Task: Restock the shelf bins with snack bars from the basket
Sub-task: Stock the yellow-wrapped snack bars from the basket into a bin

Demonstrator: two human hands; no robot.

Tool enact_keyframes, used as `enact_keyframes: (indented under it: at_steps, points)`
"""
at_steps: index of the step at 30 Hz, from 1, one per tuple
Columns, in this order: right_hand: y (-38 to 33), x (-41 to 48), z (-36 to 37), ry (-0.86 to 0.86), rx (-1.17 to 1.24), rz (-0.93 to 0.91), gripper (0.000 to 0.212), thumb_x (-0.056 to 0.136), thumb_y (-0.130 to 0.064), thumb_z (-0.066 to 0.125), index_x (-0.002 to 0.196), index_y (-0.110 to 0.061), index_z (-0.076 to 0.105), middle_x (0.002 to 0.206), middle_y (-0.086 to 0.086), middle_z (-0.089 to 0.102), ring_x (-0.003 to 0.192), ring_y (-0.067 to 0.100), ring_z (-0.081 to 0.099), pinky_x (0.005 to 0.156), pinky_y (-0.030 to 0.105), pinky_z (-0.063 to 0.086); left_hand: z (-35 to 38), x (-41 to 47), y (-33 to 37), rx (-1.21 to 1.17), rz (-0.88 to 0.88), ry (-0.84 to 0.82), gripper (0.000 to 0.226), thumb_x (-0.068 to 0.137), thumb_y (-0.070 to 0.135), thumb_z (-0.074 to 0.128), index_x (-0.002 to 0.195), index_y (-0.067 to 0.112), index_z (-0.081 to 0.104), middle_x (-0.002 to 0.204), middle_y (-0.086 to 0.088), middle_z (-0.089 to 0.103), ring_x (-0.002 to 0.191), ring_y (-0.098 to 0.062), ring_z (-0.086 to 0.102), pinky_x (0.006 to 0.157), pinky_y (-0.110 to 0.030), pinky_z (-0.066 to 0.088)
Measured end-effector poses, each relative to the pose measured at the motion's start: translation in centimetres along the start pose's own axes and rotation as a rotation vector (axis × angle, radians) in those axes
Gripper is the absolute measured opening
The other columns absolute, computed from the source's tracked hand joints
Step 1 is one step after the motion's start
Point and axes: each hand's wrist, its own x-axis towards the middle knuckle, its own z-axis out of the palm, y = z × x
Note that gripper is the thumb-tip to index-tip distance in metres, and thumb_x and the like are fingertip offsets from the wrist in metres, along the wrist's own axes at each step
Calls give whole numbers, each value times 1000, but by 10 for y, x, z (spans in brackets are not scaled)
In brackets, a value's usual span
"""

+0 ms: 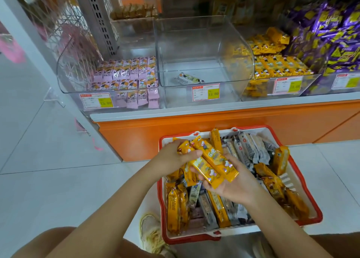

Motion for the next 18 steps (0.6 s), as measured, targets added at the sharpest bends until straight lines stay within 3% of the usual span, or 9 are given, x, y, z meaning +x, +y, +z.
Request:
enact_keyframes:
  at_steps: [2,4,8,11,12,15,16,18]
  points:
    - [-1,-7,3,-79,20,18,54,79,-26,75,123,2,62,123,29,58,92,35,64,79,39,54,1,-1,5,-102,73,-43,35,79,48,63,105,24,65,102,-2,72,86,-13,66,72,-22,55]
    - [-5,-11,8,-120,-30,13,51,85,-28,67,125,3,60,125,29,58,99,36,63,84,38,52,4,-2,10,-144,125,-32,32,76,50,62,94,24,68,90,-3,73,72,-11,62,58,-19,47]
    - [-15,-20,16,-22,-146,-28,54,78,-29,74,121,2,64,127,32,55,104,42,64,85,45,55,8,-3,16,-226,82,5,37,76,48,65,93,17,70,83,2,73,69,-9,64,58,-19,47]
    - [-23,-27,28,174,-371,-126,42,93,-36,52,120,-7,65,124,23,62,106,37,65,92,48,53,9,-2,20,-319,37,6,21,84,36,65,91,17,69,81,5,73,74,-8,68,60,-19,51]
    - [-24,-29,33,230,-493,-197,43,95,-39,48,122,-10,62,122,16,65,109,31,64,93,45,52,8,1,20,-324,40,27,17,86,34,64,88,17,69,80,6,72,75,-8,68,60,-19,52]
    - [-21,-36,51,445,-1043,-489,50,78,-53,60,119,-24,57,116,-10,62,106,-1,59,83,15,49,7,8,29,-374,38,109,19,88,32,62,86,14,68,77,3,70,71,-8,66,58,-20,52]
    - [-20,-37,53,506,-1259,-584,59,72,-58,64,122,-30,53,120,-18,54,108,-7,54,82,12,46,6,11,32,-401,44,139,21,88,32,62,88,12,68,78,0,70,70,-10,66,57,-21,51]
    - [-18,-33,52,581,-1633,-732,77,69,-64,66,136,-33,41,129,-19,42,115,-3,44,91,15,39,4,18,43,-431,62,184,26,88,35,62,88,10,68,78,-5,70,68,-15,64,60,-28,49]
